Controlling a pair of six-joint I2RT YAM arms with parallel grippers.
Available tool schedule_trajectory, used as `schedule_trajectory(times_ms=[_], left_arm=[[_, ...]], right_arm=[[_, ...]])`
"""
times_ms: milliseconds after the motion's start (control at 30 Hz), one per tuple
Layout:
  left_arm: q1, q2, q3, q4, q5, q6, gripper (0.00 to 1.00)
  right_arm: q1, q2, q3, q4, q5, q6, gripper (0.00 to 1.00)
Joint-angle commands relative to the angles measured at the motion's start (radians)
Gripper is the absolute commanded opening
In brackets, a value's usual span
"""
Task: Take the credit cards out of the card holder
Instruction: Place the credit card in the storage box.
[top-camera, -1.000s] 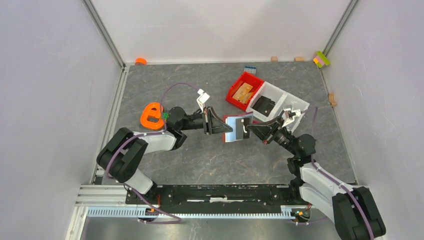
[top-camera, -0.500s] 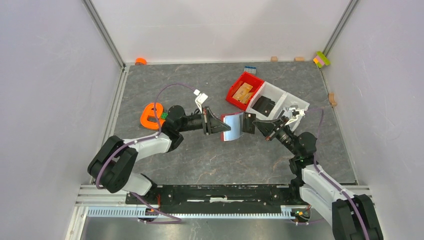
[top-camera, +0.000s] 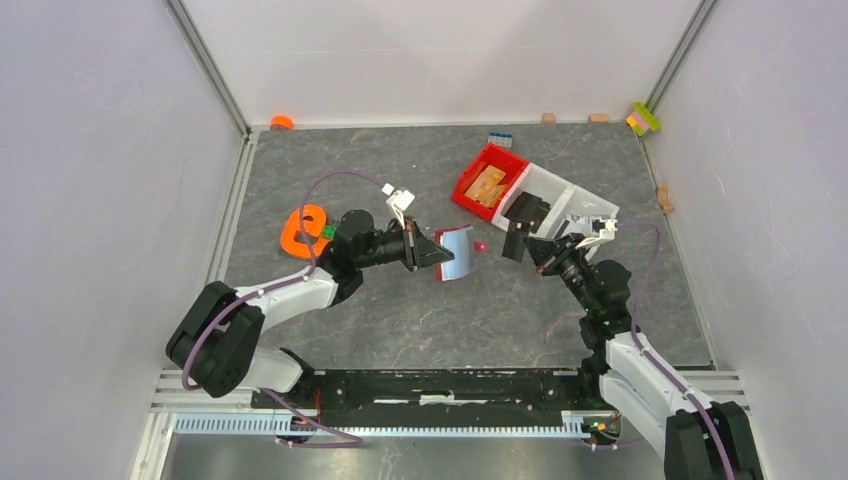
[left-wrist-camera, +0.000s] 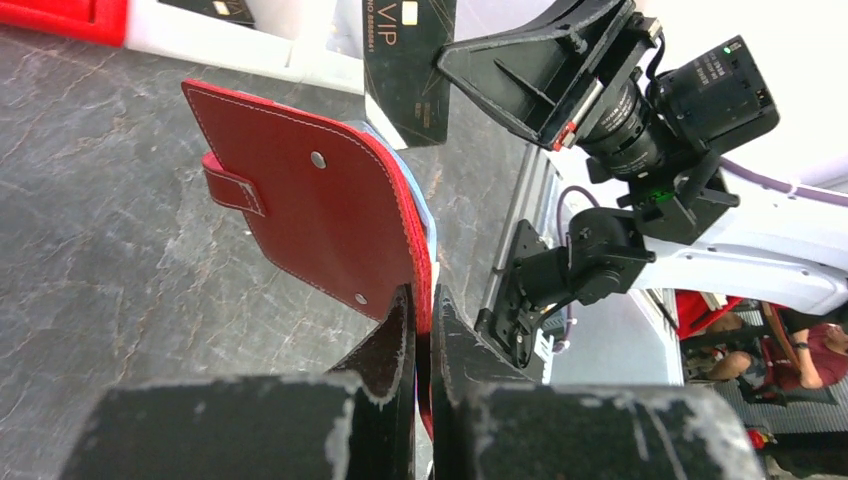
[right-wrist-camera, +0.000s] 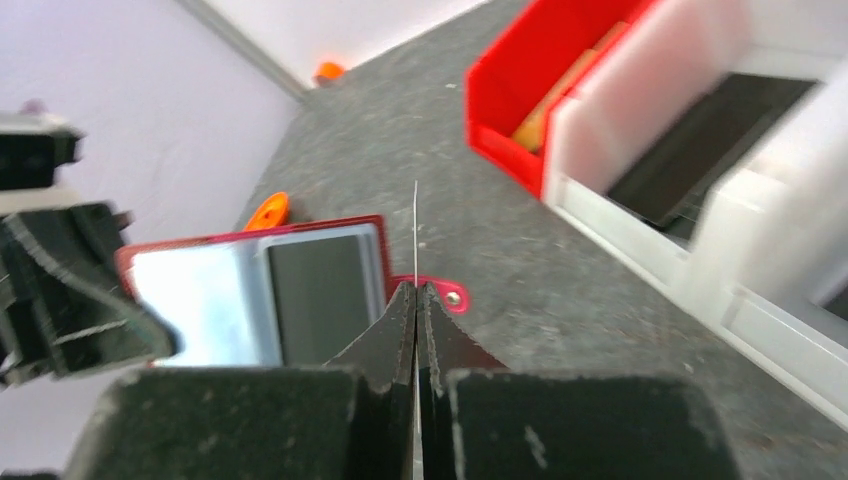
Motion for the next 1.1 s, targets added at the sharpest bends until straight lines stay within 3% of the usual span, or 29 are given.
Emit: schedule_trajectory(times_ms=[0,467,1067], left_arm=[[-0.001,-0.034,0.033,-0.025,-0.046,0.066,0.02],[0.000,-0.017,0.041,-0.040,-0.048,0.073,0.02],[-0.001,0.014,0.053,-0.037,-0.034,0.062,0.02]], right_arm=[[-0.006,0.040,0.078,-0.141,0.204,0.028,0.00],[-0.004,0.398,0.431,-0.367,0.540,0.159,0.00],[-0.011,0.834,0.716,-0.356,0.524,0.209,0.00]])
